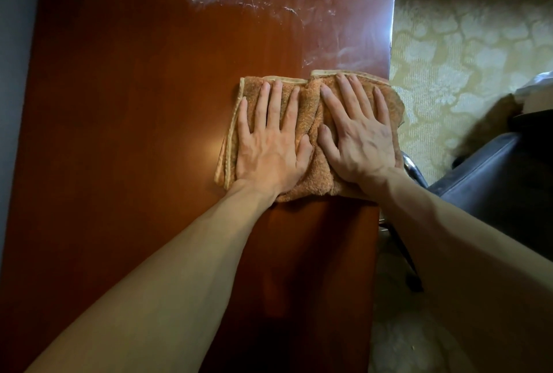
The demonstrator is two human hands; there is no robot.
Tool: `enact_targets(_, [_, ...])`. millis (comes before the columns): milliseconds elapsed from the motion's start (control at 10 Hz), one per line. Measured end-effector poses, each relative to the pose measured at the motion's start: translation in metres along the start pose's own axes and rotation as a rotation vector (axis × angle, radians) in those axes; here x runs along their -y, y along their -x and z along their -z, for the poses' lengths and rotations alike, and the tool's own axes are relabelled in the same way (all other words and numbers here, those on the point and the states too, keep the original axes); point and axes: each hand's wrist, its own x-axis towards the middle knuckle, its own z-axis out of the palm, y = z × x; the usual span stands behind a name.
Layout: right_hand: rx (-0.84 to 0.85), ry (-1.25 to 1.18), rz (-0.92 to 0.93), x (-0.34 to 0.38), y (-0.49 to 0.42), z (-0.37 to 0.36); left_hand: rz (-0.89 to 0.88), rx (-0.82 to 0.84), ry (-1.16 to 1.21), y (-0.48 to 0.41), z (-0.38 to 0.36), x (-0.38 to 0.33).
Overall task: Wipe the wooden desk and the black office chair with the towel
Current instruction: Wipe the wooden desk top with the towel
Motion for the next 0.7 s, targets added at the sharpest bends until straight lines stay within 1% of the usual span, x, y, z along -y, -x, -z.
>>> enact_targets(200, [-0.039, 0.000, -0.001, -0.008, -0.024, 0.000, 0.015, -0.009, 0.002, -0.025, 0.004, -0.001])
enact_targets(700, [-0.066, -0.015, -0.039, -0.025, -0.082, 0.005, 0.036, -0.032, -0.003, -0.090, 0.009, -0.003])
